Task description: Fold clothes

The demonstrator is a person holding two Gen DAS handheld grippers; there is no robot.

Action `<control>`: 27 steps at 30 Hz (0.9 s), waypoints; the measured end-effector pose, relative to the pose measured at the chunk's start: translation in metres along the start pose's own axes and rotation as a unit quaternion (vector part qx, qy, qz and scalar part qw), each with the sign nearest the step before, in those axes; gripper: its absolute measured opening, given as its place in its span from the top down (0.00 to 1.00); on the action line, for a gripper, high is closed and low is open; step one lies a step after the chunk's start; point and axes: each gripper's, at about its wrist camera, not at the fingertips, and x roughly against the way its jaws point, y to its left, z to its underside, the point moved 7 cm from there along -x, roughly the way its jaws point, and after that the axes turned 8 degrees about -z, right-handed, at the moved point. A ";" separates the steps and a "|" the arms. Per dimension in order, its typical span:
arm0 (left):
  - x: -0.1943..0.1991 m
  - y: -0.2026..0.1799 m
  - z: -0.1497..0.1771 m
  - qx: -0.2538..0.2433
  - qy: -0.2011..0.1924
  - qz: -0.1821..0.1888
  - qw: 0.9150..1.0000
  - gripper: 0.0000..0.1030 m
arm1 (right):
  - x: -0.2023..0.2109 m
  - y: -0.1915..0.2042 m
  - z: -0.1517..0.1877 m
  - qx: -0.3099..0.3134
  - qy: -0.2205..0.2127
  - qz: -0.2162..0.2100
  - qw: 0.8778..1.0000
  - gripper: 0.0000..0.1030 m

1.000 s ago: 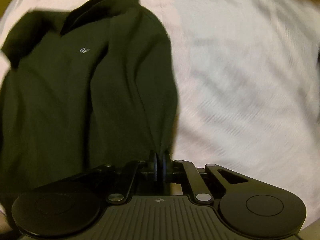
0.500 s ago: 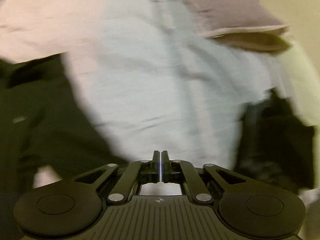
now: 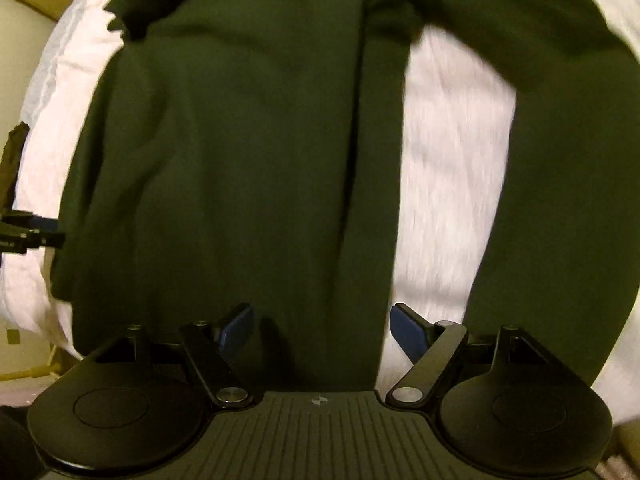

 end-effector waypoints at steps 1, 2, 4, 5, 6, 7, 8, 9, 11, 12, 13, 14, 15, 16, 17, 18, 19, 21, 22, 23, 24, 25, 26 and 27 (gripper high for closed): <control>0.006 0.001 0.001 -0.005 -0.010 -0.001 1.000 1.00 | -0.004 -0.003 0.007 -0.009 0.000 -0.005 1.000 0.24; 0.013 0.002 0.003 -0.014 -0.021 -0.002 1.000 1.00 | -0.004 -0.006 0.010 -0.018 -0.007 -0.007 1.000 0.25; 0.029 0.009 0.011 -0.038 -0.033 -0.015 0.999 1.00 | 0.000 -0.010 0.012 -0.035 -0.026 -0.009 0.999 0.27; 0.038 0.015 0.016 -0.048 -0.034 -0.026 0.998 1.00 | 0.002 -0.012 0.013 -0.044 -0.035 -0.010 0.998 0.30; 0.047 0.024 0.022 -0.055 -0.033 -0.034 0.997 1.00 | 0.004 -0.015 0.014 -0.053 -0.045 -0.011 0.998 0.34; 0.055 0.033 0.027 -0.056 -0.035 -0.038 0.997 1.00 | 0.005 -0.017 0.015 -0.062 -0.054 -0.012 0.997 0.34; 0.063 0.043 0.032 -0.054 -0.037 -0.042 0.997 1.00 | 0.008 -0.021 0.015 -0.078 -0.068 -0.014 0.995 0.34; 0.067 0.050 0.035 -0.052 -0.038 -0.049 0.997 1.00 | 0.009 -0.024 0.015 -0.095 -0.076 -0.019 0.992 0.34; 0.070 0.062 0.038 -0.044 -0.037 -0.060 0.997 1.00 | 0.002 -0.021 0.019 -0.097 -0.070 -0.024 0.993 0.35; 0.069 0.062 0.041 -0.043 -0.038 -0.061 0.996 1.00 | -0.002 -0.018 0.018 -0.091 -0.065 -0.027 0.993 0.37; 0.067 0.061 0.042 -0.046 -0.037 -0.063 0.996 1.00 | -0.006 -0.019 0.014 -0.087 -0.060 -0.031 0.994 0.50; 0.065 0.059 0.044 -0.051 -0.035 -0.065 0.996 1.00 | -0.010 -0.018 0.013 -0.089 -0.055 -0.035 0.994 0.63; 0.064 0.056 0.044 -0.060 -0.034 -0.066 0.995 1.00 | -0.012 -0.018 0.011 -0.099 -0.046 -0.044 0.993 0.91; 0.065 0.053 0.046 -0.067 -0.034 -0.066 0.995 1.00 | -0.010 -0.016 0.008 -0.093 -0.037 -0.041 0.994 0.93; 0.066 0.051 0.048 -0.074 -0.033 -0.066 0.995 1.00 | -0.005 -0.014 0.004 -0.081 -0.028 -0.035 0.996 0.94; 0.068 0.048 0.051 -0.078 -0.033 -0.064 0.994 1.00 | -0.001 -0.012 0.001 -0.068 -0.019 -0.028 0.997 0.95; 0.071 0.045 0.055 -0.079 -0.032 -0.058 0.995 1.00 | 0.008 -0.013 -0.002 -0.055 -0.012 -0.015 0.998 0.95; 0.079 0.037 0.065 -0.081 -0.030 -0.047 0.995 1.00 | 0.030 -0.019 -0.007 -0.026 0.001 0.014 1.000 0.95; 0.083 0.033 0.069 -0.082 -0.029 -0.041 0.995 1.00 | 0.041 -0.024 -0.010 -0.014 0.007 0.027 1.000 0.96; 0.087 0.029 0.074 -0.083 -0.028 -0.035 0.996 1.00 | 0.053 -0.029 -0.013 -0.003 0.012 0.040 0.999 0.96; 0.091 0.025 0.078 -0.084 -0.027 -0.029 0.996 1.00 | 0.060 -0.032 -0.015 0.005 0.016 0.050 0.999 0.96; 0.095 0.021 0.083 -0.084 -0.026 -0.024 0.996 1.00 | 0.066 -0.034 -0.018 0.012 0.020 0.058 0.998 0.96; 0.097 0.017 0.086 -0.084 -0.024 -0.017 0.996 1.00 | 0.072 -0.036 -0.021 0.018 0.023 0.066 0.997 0.96; 0.094 0.010 0.089 -0.081 -0.021 -0.012 0.996 1.00 | 0.078 -0.038 -0.024 0.025 0.027 0.074 0.997 0.96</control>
